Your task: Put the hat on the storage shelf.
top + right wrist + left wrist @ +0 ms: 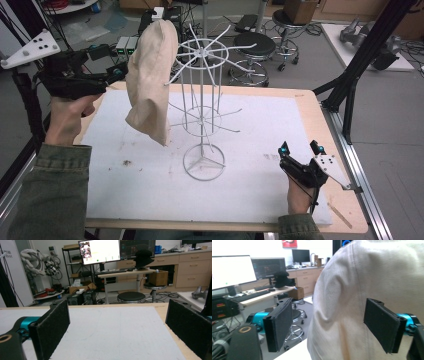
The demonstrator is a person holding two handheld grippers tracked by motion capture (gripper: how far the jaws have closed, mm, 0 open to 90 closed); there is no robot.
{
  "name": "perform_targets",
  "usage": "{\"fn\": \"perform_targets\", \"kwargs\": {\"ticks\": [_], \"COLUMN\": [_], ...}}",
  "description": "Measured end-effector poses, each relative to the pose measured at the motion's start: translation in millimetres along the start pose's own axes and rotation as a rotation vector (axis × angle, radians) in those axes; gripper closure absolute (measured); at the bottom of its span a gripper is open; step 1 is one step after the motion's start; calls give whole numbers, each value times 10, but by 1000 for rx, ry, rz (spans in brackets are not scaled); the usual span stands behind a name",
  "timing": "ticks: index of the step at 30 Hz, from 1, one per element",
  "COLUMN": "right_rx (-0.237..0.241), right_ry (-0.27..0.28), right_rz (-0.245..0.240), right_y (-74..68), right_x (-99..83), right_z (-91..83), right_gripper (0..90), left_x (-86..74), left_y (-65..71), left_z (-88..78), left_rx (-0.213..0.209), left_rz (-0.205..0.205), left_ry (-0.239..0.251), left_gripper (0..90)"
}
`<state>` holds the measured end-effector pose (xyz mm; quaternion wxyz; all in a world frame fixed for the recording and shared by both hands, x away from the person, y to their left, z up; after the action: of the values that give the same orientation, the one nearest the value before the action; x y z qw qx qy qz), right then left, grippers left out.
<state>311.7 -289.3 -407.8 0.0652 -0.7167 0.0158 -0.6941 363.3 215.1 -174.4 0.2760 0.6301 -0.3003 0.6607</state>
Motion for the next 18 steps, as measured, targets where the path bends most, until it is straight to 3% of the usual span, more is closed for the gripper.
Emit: {"fn": "perform_targets", "kwargs": {"ticks": [4,8,18], "right_rx": [1,-1,-2], "right_ry": [4,5,4], "right_rz": [-2,0,-1], "right_y": [3,5,0], "right_x": [4,6,4], "right_z": [-2,-3,-3], "right_gripper": [46,46,46], "left_x": [-27,-64,-177], "left_y": [-78,-178,-338], "left_z": [-80,-174,-436], "left_rx": [25,80,220], "left_rz": [-43,-64,-46], "left_ry": [29,46,66], "left_gripper": [213,208,183]}}
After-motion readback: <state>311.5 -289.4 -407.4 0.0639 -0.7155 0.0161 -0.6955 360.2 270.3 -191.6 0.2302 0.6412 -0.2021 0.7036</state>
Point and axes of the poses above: each handheld gripper's, and its own axes: z roughly forward along the jaws, x roughly out of its top, y roughly to its right, the point moved 5 cm from there along z, roughly forward along the jaws, and after that the axes turned 3 degrees about -x, right-handed, at the moved point
